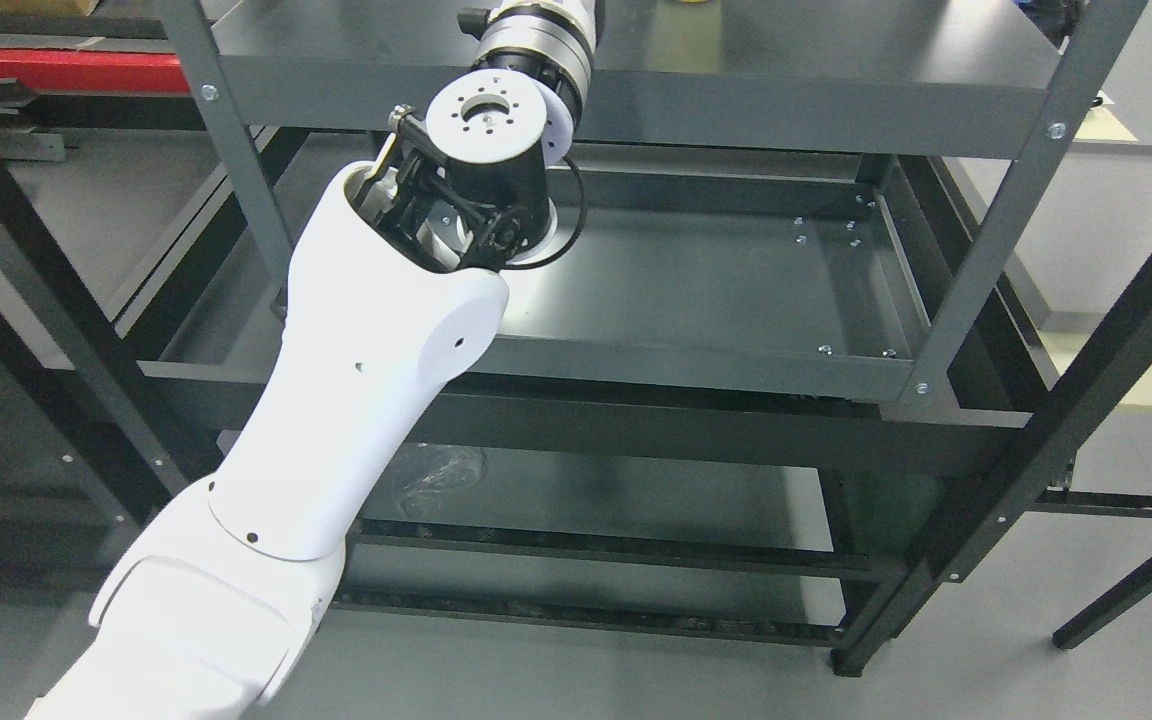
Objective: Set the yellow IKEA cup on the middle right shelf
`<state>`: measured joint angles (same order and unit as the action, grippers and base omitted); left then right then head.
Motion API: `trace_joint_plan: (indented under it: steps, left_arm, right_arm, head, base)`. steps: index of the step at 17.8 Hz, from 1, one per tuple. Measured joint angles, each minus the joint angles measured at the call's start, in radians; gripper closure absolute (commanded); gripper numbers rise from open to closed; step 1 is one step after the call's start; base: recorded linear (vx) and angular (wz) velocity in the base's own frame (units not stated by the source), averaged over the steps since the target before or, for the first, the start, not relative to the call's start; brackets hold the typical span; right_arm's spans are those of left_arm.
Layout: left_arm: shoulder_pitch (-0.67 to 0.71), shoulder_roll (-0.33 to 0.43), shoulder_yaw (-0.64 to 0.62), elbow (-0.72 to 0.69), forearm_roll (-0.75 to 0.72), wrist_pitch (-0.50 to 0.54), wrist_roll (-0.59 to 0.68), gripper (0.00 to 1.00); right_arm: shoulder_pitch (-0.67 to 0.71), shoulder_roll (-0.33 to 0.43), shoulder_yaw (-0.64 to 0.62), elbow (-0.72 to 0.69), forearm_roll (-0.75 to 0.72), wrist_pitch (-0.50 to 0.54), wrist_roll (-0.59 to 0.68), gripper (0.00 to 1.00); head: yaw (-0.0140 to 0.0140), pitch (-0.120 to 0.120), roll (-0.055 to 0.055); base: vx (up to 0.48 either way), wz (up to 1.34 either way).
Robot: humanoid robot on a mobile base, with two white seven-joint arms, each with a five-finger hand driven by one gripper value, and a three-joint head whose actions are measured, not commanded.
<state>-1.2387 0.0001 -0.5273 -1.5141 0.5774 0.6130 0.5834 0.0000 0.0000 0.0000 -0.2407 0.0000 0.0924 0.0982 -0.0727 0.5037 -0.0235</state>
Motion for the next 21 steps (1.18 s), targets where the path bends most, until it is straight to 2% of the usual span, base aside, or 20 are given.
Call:
trace_joint_plan:
  steps: [2,9,15,18,21]
  left_arm:
    - [0.009,0.0,-0.048,-0.025,0.002,0.002,-0.003,0.01]
    - [0.096,0.0,-0.219,-0.09,0.005,-0.009,-0.005,0.01]
    - [0.293,0.0,-0.293,-0.11,-0.005,-0.021,-0.007,0.01]
    - [0.418,0.0,-0.258,-0.077,-0.066,-0.117,-0.015,0.01]
    - [0.533,0.0,-0.18,-0.018,-0.152,-0.254,-0.086,0.01]
  right_arm:
    - [0.0,0.0,0.0,0.0,0.0,0.0,0.0,0.01]
    - [0.0,0.0,0.0,0.0,0.0,0.0,0.0,0.01]
    - [0.0,0.0,0.0,0.0,0.0,0.0,0.0,0.01]
    - [0.0,0.0,0.0,0.0,0.0,0.0,0.0,0.01]
    - [0.0,0.0,0.0,0.0,0.0,0.0,0.0,0.01]
  head:
    - [0.0,0.0,0.0]
    - [0.0,0.0,0.0]
    - [0.0,0.0,0.0]
    - [0.0,0.0,0.0]
    - [0.0,0.0,0.0]
  base:
    - [-0.127,0.28]
    - [-0.12,0.38]
    - [-0.069,0.4]
    - [-0.014,0.12]
    - [-0.001,-0.19]
